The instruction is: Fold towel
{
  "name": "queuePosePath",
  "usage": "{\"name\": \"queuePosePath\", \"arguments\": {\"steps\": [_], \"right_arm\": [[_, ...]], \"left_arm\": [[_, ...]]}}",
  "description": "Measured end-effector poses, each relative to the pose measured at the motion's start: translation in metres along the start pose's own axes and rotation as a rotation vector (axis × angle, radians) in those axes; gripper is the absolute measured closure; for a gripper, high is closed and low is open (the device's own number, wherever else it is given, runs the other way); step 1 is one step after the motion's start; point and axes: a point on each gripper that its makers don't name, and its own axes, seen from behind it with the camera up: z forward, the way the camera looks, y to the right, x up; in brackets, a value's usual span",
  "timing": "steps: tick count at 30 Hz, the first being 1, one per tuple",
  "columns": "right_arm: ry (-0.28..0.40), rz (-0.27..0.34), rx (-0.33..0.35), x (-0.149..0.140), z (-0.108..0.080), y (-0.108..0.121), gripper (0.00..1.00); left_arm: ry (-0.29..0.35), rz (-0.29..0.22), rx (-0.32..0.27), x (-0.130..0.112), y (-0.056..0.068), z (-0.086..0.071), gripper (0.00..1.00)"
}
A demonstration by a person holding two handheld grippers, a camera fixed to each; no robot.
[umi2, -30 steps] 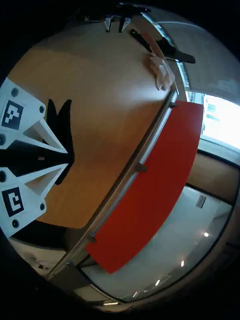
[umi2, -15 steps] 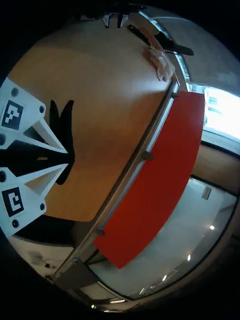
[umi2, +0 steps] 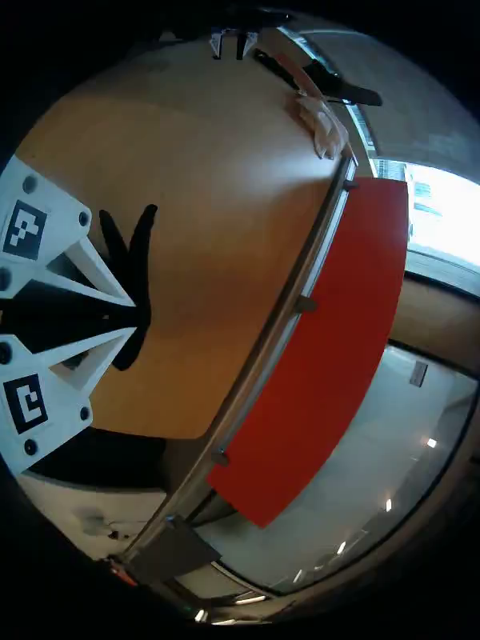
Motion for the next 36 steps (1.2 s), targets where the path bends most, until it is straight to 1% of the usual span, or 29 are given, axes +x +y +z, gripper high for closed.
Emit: {"name": "queuePosePath", "arguments": {"steps": [9,15,24,29,36], "right_arm": [[-0.021,0.038,-0.025,-0.032,-0.02,-0.003,0.97],[-0.029,0.063,-0.031,-0.048,-0.031,-0.01,0.97],[-0.037,0.081,-0.03,-0.06,-0.038,-0.02,0.97],[-0.043,0.08,-0.03,-0.064,-0.041,-0.026,0.97],[-0.082,0.075,-0.049,-0.086,-0.046,-0.024,0.97]], "left_arm": [[0.002,0.008,-0.011,-0.001,0.002,-0.003,0.06],[0.003,0.012,-0.016,-0.002,0.002,-0.003,0.06],[0.008,0.02,-0.028,-0.002,0.005,-0.004,0.06],[0.012,0.016,-0.031,-0.003,0.005,-0.005,0.06],[0.018,0.014,-0.032,-0.004,0.004,-0.007,0.06]]}}
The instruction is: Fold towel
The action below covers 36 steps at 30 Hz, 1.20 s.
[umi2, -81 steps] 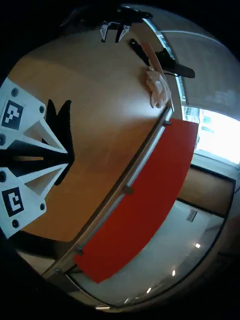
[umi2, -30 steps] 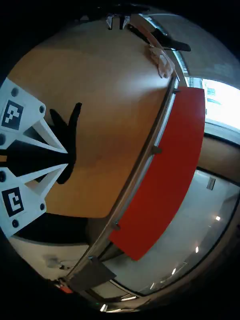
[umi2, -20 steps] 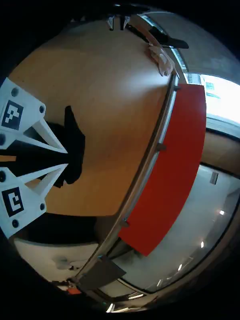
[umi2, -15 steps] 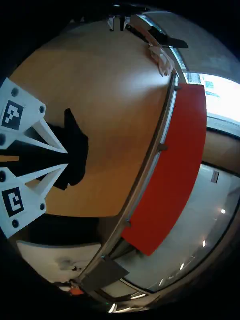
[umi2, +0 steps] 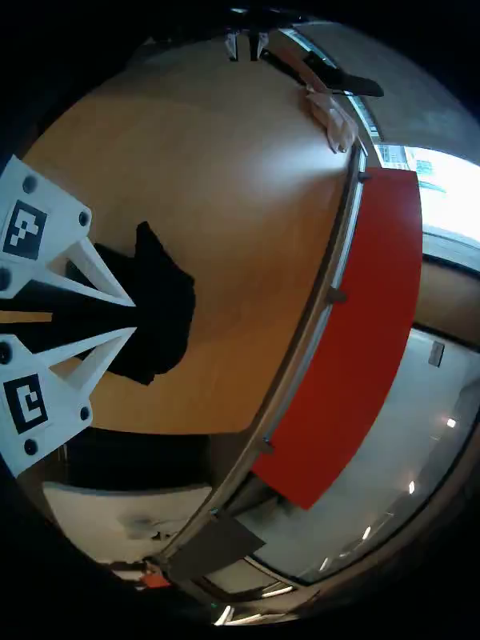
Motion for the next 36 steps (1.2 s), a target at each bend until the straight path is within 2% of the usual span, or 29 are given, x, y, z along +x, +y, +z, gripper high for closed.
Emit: {"name": "queuePosePath", "arguments": {"steps": [12,18,36], "right_arm": [[-0.061,0.055,-0.044,-0.038,0.002,0.021,0.97],[-0.1,0.073,-0.057,-0.058,0.009,0.028,0.97],[-0.198,0.187,-0.079,-0.121,0.036,0.043,0.97]], "left_arm": [[-0.003,0.015,-0.001,-0.001,-0.001,-0.002,0.06],[-0.005,0.02,0.001,0.0,-0.002,-0.002,0.06],[-0.023,0.037,0.017,0.0,-0.006,-0.001,0.06]]}}
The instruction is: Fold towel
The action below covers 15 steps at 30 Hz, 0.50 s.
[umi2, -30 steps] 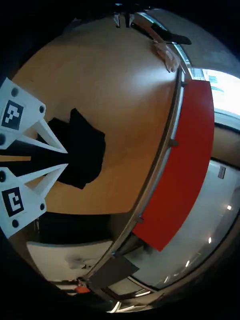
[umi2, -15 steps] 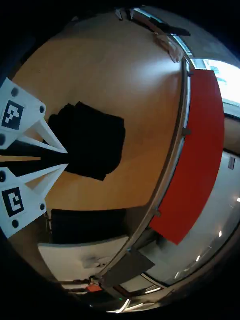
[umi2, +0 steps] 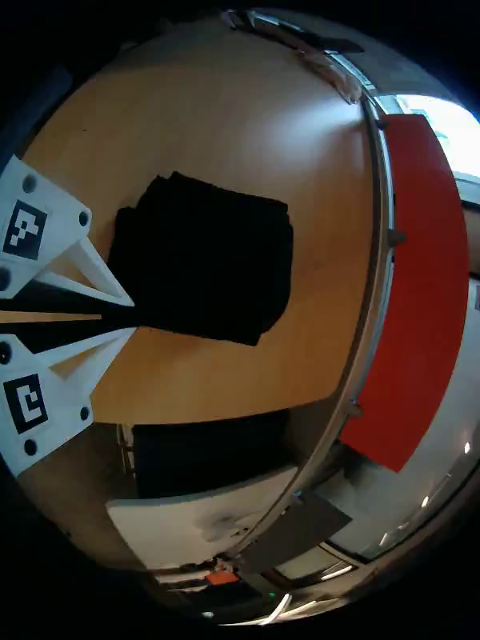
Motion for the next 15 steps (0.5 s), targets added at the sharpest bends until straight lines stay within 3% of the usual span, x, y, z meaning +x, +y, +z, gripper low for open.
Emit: {"name": "queuePosePath", "arguments": {"steps": [15], "right_arm": [[-0.071,0.034,-0.003,-0.031,0.019,0.005,0.97]], "left_arm": [[-0.015,0.004,0.01,-0.001,-0.001,0.001,0.06]]}}
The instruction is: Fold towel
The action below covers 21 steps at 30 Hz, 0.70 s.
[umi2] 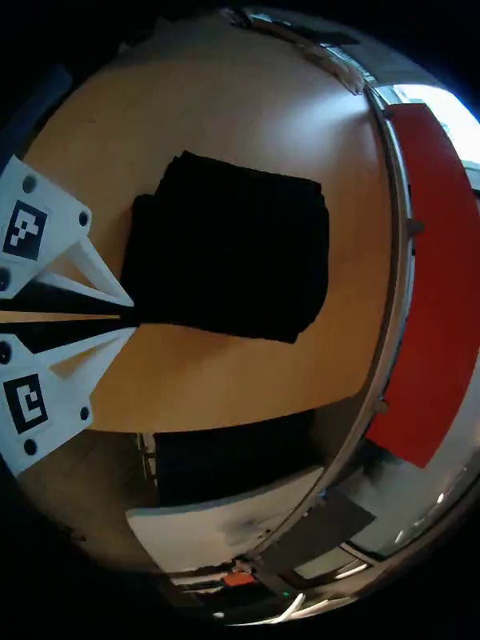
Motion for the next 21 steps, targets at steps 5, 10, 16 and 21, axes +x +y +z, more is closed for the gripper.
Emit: {"name": "queuePosePath", "arguments": {"steps": [5,10,16,21], "right_arm": [[-0.017,0.004,-0.004,-0.005,0.0037,0.0013,0.97],[-0.022,0.01,-0.005,-0.0077,0.0065,0.0014,0.97],[-0.006,0.008,-0.002,-0.0035,0.0065,-0.0012,0.97],[0.004,-0.002,0.0,-0.0009,0.0052,-0.0035,0.92]], "left_arm": [[-0.004,0.0,-0.001,-0.0005,0.0012,0.001,0.06],[-0.007,-0.001,-0.001,-0.0011,0.0012,0.0014,0.06],[-0.01,0.003,-0.001,-0.0015,0.0014,0.0028,0.06],[-0.009,0.003,-0.004,-0.0001,0.0028,0.0042,0.06]]}}
